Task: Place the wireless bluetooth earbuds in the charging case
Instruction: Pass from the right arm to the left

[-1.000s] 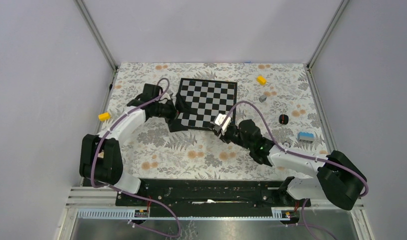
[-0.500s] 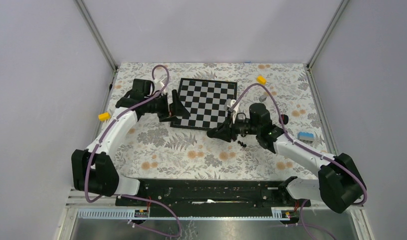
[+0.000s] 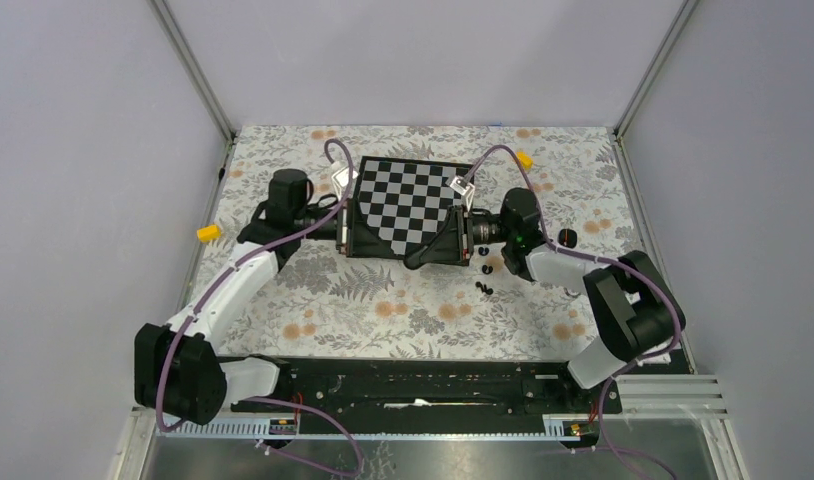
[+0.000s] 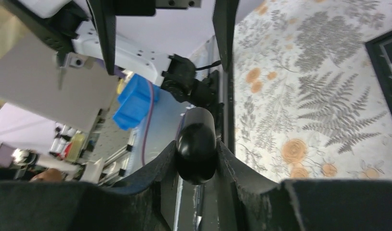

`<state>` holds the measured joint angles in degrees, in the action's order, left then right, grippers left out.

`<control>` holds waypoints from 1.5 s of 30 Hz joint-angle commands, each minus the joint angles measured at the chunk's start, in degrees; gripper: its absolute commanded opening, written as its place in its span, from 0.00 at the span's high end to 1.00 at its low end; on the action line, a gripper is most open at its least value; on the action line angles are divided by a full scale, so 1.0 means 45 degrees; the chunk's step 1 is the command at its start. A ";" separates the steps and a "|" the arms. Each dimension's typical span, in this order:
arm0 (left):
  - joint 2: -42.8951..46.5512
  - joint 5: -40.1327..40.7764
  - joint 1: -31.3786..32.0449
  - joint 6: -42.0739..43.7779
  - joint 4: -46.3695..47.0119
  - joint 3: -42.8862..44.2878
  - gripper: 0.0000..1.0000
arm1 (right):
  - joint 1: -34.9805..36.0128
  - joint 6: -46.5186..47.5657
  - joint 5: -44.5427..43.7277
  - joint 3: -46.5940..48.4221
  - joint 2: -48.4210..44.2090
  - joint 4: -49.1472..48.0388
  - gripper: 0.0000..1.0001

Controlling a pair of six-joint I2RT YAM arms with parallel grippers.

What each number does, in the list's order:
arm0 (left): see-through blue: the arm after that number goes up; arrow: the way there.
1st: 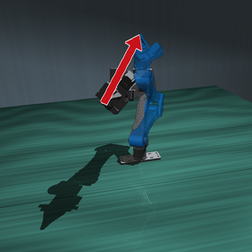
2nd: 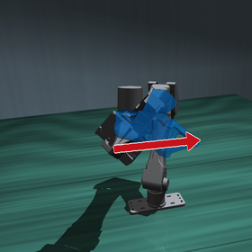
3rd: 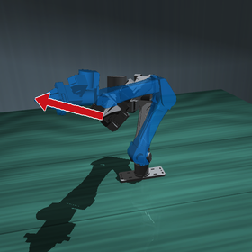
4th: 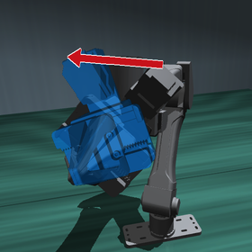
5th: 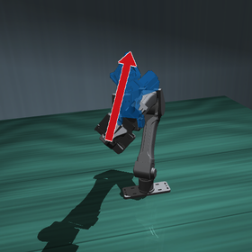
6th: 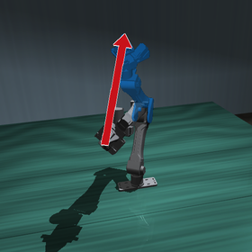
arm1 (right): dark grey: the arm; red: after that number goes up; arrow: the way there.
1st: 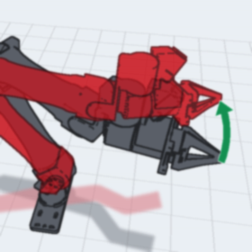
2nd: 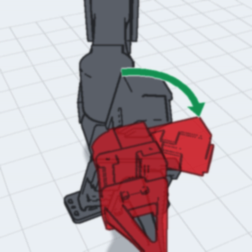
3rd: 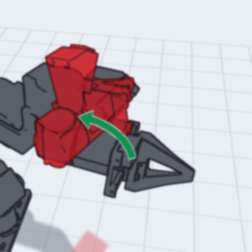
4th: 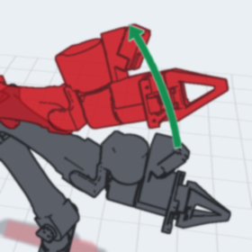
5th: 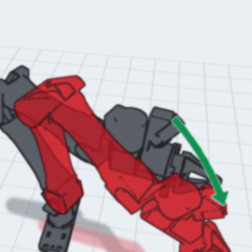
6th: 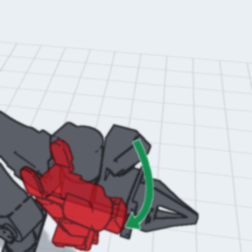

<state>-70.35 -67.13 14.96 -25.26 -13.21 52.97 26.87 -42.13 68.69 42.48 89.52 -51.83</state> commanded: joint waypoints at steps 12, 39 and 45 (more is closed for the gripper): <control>-0.1329 -0.0552 0.1050 -0.2124 0.2360 0.0450 0.12 | -0.0005 -0.7832 0.1840 0.0827 0.2121 -0.9733 1.00; -0.2264 -0.0487 0.2102 -0.5249 0.6005 -0.0091 0.46 | 0.0004 -0.7387 0.1233 0.0469 0.1720 -0.9727 1.00; -0.2278 -0.0472 0.2241 -0.5115 0.5860 -0.0107 0.52 | 0.0003 -0.7357 0.1145 0.0390 0.1634 -0.9717 1.00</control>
<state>-80.64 -68.77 24.36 -50.17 12.49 51.72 26.87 -75.79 74.50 44.14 99.57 -85.08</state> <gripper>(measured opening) 0.474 0.364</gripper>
